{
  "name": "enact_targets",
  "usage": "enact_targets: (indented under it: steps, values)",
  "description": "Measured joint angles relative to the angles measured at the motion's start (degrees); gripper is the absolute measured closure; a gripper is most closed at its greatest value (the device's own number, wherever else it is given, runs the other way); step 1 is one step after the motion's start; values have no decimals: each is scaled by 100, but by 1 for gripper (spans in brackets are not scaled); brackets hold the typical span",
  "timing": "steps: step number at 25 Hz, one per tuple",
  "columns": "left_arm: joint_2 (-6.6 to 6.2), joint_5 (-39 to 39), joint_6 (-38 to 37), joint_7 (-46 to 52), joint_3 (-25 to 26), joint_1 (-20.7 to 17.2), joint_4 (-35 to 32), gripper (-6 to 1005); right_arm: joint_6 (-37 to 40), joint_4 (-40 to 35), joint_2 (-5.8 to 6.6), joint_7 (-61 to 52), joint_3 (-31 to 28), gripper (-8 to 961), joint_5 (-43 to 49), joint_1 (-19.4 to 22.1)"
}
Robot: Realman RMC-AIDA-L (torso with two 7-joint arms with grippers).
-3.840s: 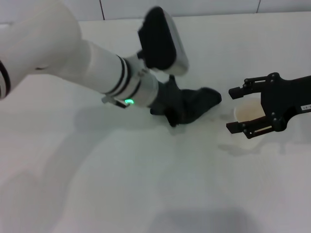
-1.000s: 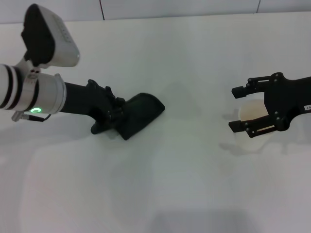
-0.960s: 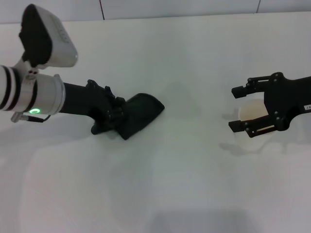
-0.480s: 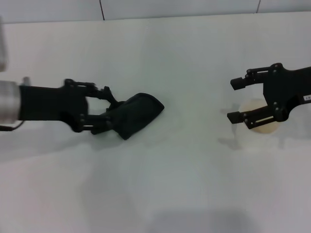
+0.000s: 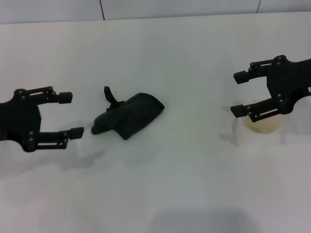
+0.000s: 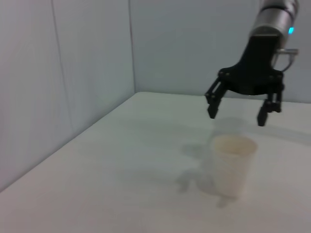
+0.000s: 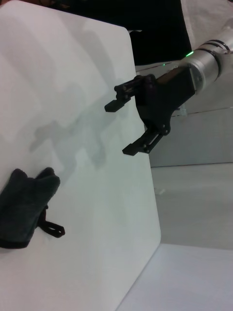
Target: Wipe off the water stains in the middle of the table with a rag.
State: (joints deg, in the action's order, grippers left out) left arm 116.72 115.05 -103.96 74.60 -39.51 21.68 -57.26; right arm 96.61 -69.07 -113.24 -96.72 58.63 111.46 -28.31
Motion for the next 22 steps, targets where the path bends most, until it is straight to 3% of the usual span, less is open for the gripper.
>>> enact_targets:
  steps: [5, 11, 16, 22]
  values:
    - [-127, -129, -276, -229, 8, -210, 41, 175, 160, -92, -14, -40, -124, 128, -2, -1]
    - [-213, -202, -500, -368, 14, -334, 48, 184, 658, -343, -92, -94, -686, 129, -15, 118]
    - [-277, -232, -554, -356, 18, -376, 47, 186, 711, -747, -183, -166, -725, 165, -17, 441]
    - [-348, -232, -614, -313, 22, -375, 8, 187, 820, -838, -179, -447, -708, 203, 14, 511]
